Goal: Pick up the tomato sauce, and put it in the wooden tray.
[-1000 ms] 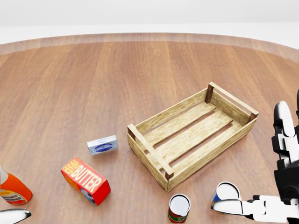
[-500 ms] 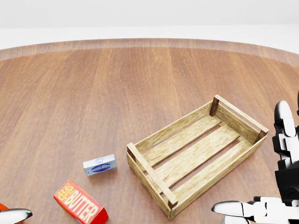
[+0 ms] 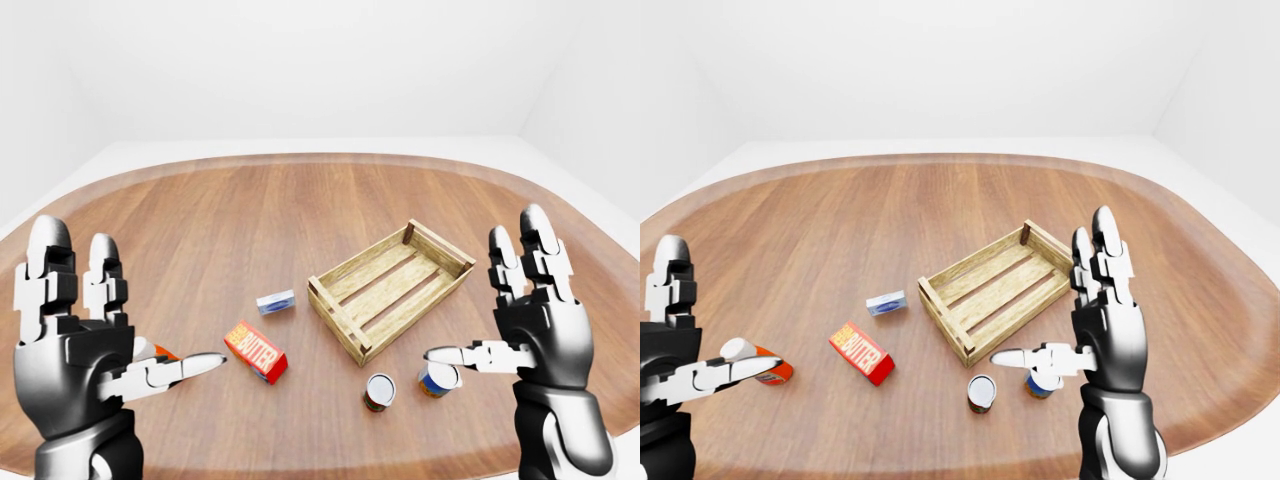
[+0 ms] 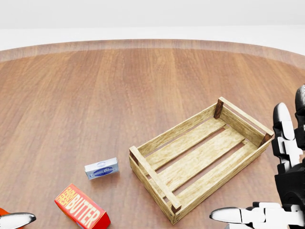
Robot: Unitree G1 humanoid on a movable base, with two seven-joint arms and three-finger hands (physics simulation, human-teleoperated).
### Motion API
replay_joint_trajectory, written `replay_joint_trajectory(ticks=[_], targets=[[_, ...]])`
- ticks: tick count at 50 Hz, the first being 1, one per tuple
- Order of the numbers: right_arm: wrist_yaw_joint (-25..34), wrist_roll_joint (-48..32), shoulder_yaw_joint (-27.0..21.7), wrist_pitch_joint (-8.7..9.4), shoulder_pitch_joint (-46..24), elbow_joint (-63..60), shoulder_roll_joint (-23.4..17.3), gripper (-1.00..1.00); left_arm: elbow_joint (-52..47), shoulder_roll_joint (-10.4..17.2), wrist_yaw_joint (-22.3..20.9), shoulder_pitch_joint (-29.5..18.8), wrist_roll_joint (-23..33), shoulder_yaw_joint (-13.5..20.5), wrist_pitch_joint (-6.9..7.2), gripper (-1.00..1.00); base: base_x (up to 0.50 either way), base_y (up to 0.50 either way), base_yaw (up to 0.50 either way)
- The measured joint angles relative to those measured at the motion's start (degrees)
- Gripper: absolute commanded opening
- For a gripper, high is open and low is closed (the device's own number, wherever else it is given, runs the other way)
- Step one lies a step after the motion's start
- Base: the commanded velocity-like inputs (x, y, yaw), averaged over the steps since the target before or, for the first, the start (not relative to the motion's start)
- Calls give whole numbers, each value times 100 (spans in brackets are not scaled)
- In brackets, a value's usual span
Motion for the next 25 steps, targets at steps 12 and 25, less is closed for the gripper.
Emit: replay_joint_trajectory(ticks=[12,25], targets=[[44,-150,280,0,200,74,-14,100,1,-7,3,22,36,-42,0,100,0,0,0],[132,-240,396,0,391,164,-10,100,5,-19,5,38,73,-80,0,100,0,0,0]])
